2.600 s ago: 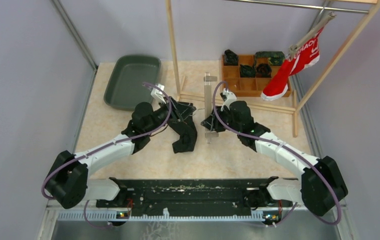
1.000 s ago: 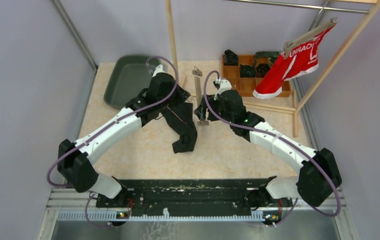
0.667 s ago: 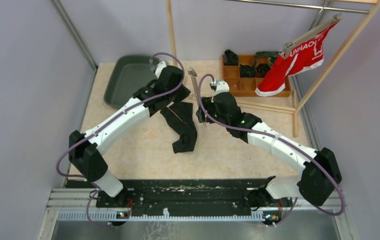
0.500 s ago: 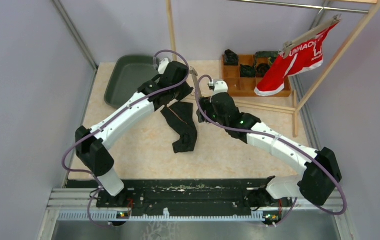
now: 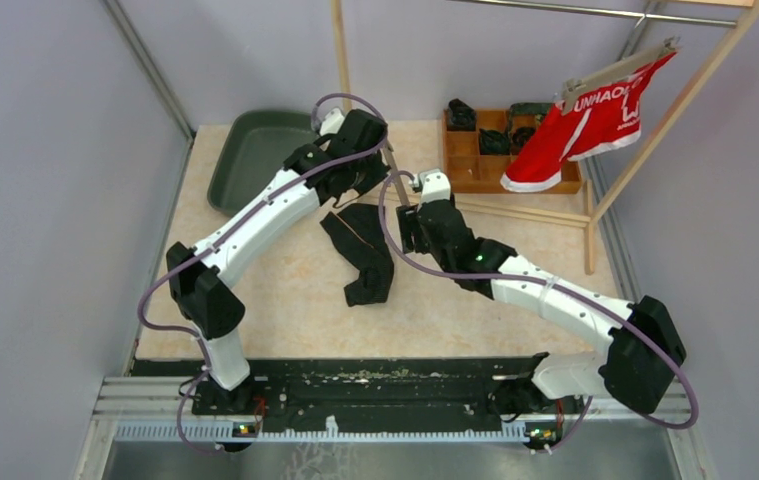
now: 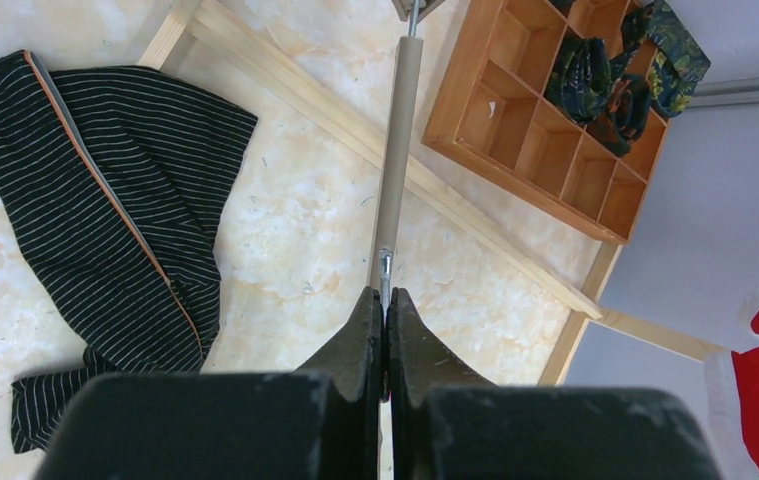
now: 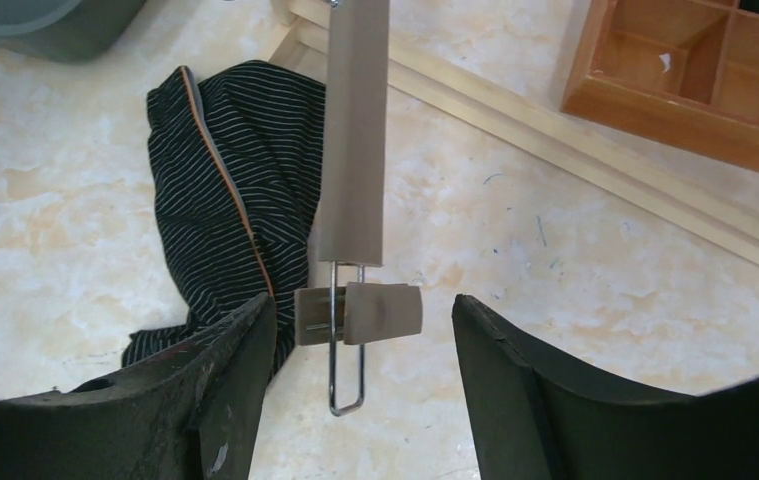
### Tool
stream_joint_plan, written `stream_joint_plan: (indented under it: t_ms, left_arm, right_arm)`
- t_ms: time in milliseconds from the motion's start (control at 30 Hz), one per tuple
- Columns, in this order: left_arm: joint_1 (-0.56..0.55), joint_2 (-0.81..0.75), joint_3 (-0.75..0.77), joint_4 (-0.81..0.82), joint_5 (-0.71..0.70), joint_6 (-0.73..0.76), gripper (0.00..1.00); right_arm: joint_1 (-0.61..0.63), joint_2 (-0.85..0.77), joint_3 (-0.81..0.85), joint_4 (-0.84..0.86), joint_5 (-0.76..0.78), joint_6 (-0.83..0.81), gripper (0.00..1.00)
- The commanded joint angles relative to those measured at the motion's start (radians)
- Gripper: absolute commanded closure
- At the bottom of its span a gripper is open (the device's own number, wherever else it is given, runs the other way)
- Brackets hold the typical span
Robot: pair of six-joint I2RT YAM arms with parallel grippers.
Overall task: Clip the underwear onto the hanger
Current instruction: Adjust the hanger at the center of the board.
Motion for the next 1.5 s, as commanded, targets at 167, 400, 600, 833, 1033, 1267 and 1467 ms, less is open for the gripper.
stream_joint_plan:
  t_ms: [167,400,600,833,1033,1267,1467]
  left_arm:
    - [-0.006,0.025,0.085,-0.087,-0.026,-0.059,1.0]
    - [-0.007,0.033,0.096,-0.09,-0.029,-0.067,1.0]
    - [-0.007,0.053,0.124,-0.099,-0.026,-0.072,1.0]
    - [-0.007,0.068,0.152,-0.112,-0.024,-0.068,1.0]
    - [-0.007,0.074,0.158,-0.108,-0.019,-0.069,1.0]
    - [-0.007,0.077,0.167,-0.109,-0.014,-0.069,1.0]
    - [-0.007,0.077,0.172,-0.107,-0.015,-0.066,1.0]
  right_arm:
    - [0.003,-0.038,-0.013,0.108,0.046,-0.095,0.36]
    - [0.017,-0.016,0.003,0.106,0.032,-0.116,0.36]
    - [0.046,0.018,0.017,0.095,0.044,-0.137,0.37]
    - [0.065,0.015,-0.006,0.119,0.077,-0.155,0.38]
    - [0.068,0.026,-0.006,0.115,0.1,-0.169,0.42]
    - [0.084,0.054,0.002,0.112,0.147,-0.194,0.43]
    - [0.097,0.07,0.001,0.119,0.179,-0.204,0.44]
